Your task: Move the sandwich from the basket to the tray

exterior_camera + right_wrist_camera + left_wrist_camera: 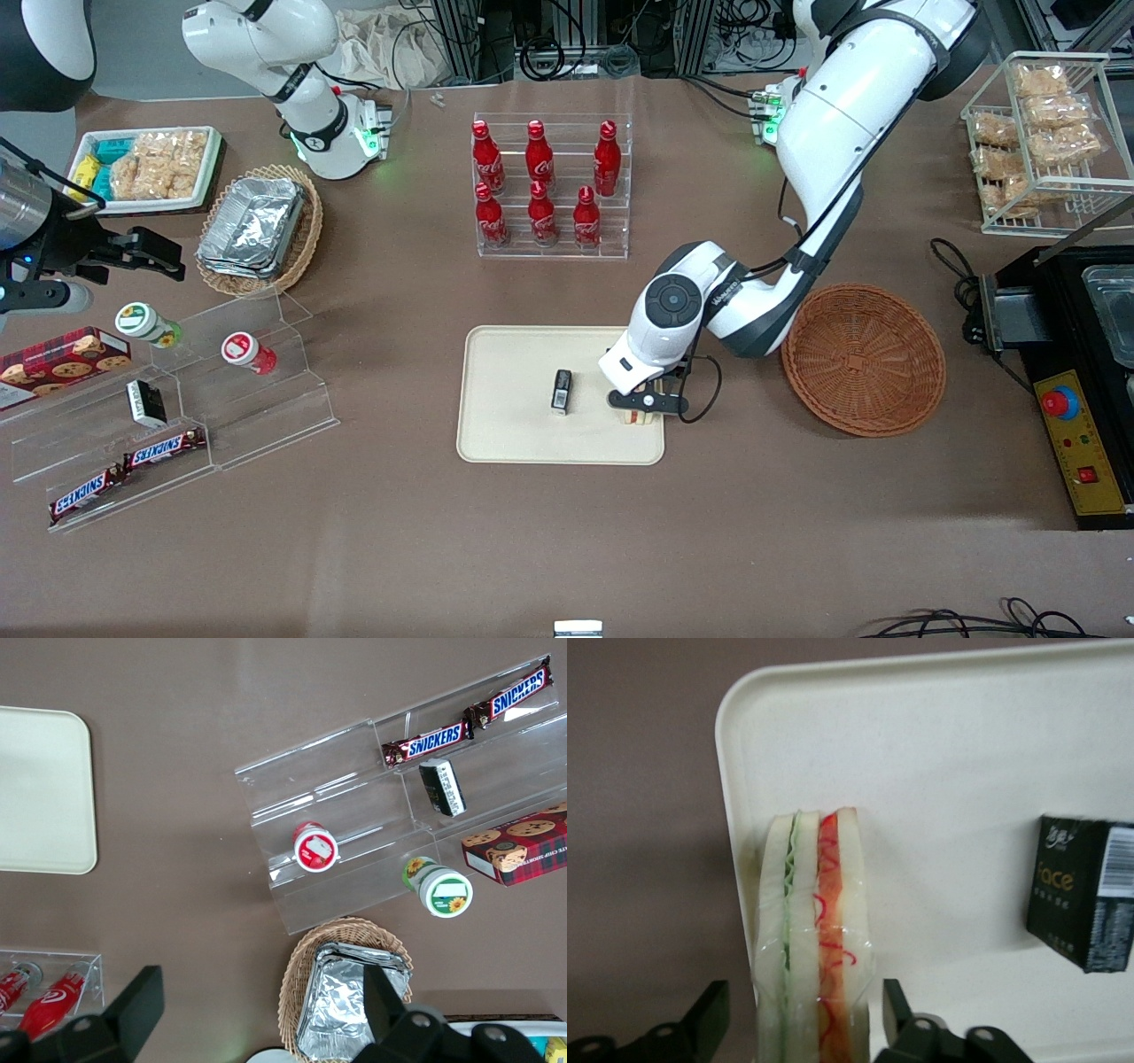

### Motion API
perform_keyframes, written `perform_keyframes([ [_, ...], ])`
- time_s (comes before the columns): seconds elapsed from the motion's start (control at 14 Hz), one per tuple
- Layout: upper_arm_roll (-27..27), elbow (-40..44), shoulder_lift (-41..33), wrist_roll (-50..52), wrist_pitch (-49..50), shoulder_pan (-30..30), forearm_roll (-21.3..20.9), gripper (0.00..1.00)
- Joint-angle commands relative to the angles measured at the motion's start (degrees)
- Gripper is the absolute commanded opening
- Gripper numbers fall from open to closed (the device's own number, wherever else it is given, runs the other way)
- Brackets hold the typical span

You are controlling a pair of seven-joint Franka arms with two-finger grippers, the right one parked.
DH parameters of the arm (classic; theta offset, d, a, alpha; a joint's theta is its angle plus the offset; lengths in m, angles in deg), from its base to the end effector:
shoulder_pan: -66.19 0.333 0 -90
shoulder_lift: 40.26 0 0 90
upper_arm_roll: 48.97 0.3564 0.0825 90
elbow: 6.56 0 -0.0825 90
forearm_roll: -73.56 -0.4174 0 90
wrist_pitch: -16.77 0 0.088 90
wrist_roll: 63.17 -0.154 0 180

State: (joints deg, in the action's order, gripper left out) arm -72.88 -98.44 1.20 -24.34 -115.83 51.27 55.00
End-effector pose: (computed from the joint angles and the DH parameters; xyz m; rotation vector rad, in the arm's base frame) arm 0.6183 -0.4294 0.1994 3.0780 -0.1731 0.0483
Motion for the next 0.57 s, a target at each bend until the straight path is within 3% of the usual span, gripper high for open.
perform_keyframes([
  [0.0, 0.4, 0.8, -6.6, 1.5, 2.5, -0.4, -0.2, 1.0],
  [0.21, 0.2, 1.6, -15.4, 3.3, 12.2, 2.2, 1.2, 1.0],
  [0.5, 0.5, 3.1, -25.8, -4.1, 24.4, 5.4, 9.9, 1.0],
])
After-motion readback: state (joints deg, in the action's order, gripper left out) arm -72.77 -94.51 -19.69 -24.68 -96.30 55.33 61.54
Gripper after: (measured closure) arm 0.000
